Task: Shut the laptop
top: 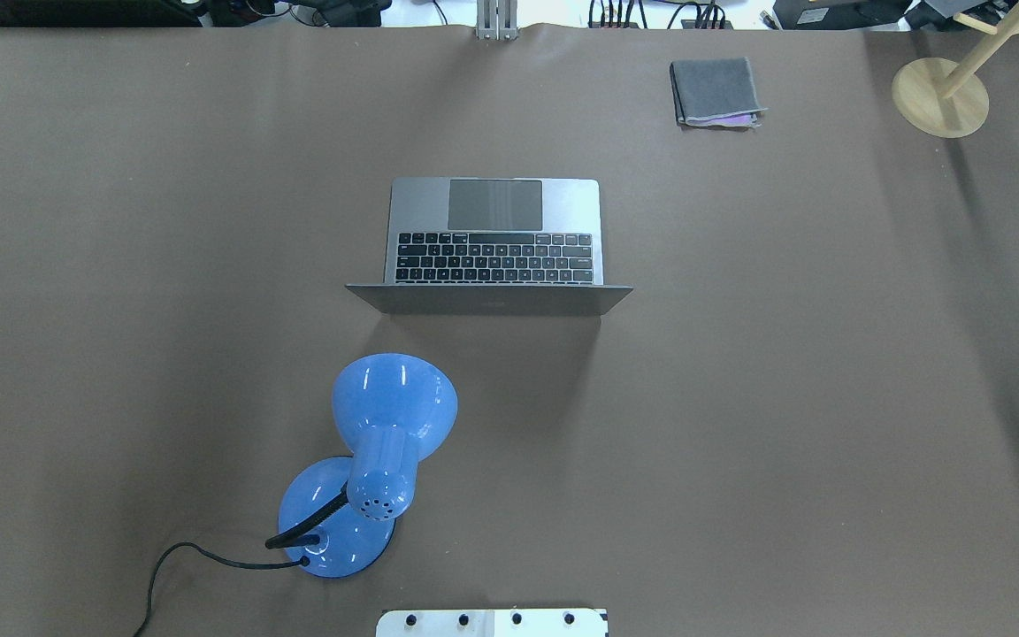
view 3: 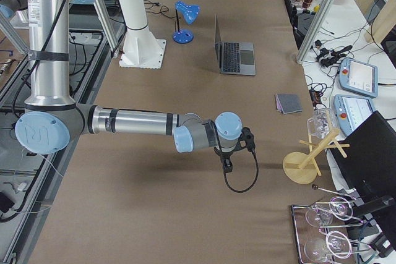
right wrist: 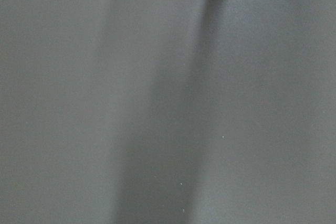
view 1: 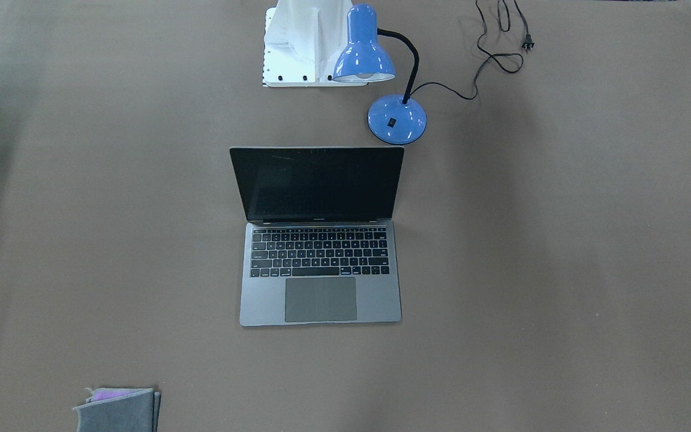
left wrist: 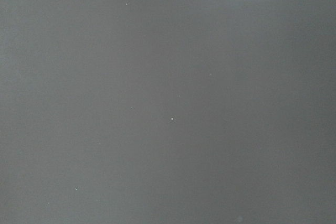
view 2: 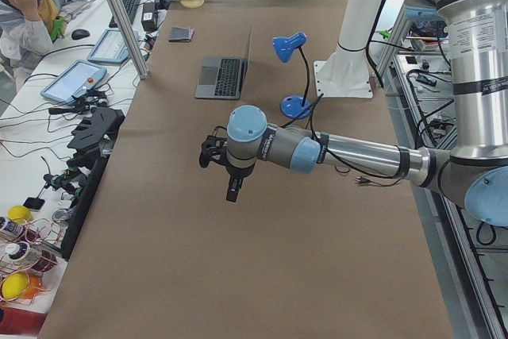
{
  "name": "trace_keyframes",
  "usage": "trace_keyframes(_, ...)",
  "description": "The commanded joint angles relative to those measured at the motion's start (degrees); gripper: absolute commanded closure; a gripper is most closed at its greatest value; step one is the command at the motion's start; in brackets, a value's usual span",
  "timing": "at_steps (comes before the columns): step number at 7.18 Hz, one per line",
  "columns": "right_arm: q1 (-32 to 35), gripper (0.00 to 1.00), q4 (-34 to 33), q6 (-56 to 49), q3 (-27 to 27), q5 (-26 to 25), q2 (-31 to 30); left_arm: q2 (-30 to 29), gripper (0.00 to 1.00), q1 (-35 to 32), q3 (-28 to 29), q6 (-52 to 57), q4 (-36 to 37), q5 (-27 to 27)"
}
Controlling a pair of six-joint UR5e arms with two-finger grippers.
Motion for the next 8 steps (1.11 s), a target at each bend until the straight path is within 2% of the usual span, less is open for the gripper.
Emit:
trace_keyframes(1,-5.14,0.0,3.7,16.05,9.0,0.13,-1.87,-0.24,0.03,6.27,-5.41,-10.02,-0.72,-0.09)
trace_keyframes(3,-15.76,0.03,3.7,37.6,21.4,-1.53,-1.97,-2.95,0.09,15.4,-12.26,-28.35,-0.46,0.0)
trace_keyframes(4,-21.64,0.17,3.62,47.44,26.33,-5.28,-1.44,-5.84,0.16,19.27,-13.69,-36.36,-0.37,0.26)
trace_keyframes(5,-28.05,0.47,3.62,58.5,29.86,-9.24,0.3,-10.05,0.35,23.4,-13.96,-44.97,-0.37,0.26)
trace_keyframes(6,-33.16,0.87,3.53,68.44,31.72,-11.02,3.97,-14.0,0.74,27.79,-14.66,-53.84,-0.37,0.35)
trace_keyframes(7,-37.3,1.0,3.35,73.59,32.17,-11.91,7.06,-17.61,1.0,31.31,-14.58,-61.15,-0.28,0.61)
trace_keyframes(8,-41.61,1.0,3.0,76.77,32.09,-15.66,9.78,-21.47,1.0,34.92,-13.97,-65.14,-0.02,0.96)
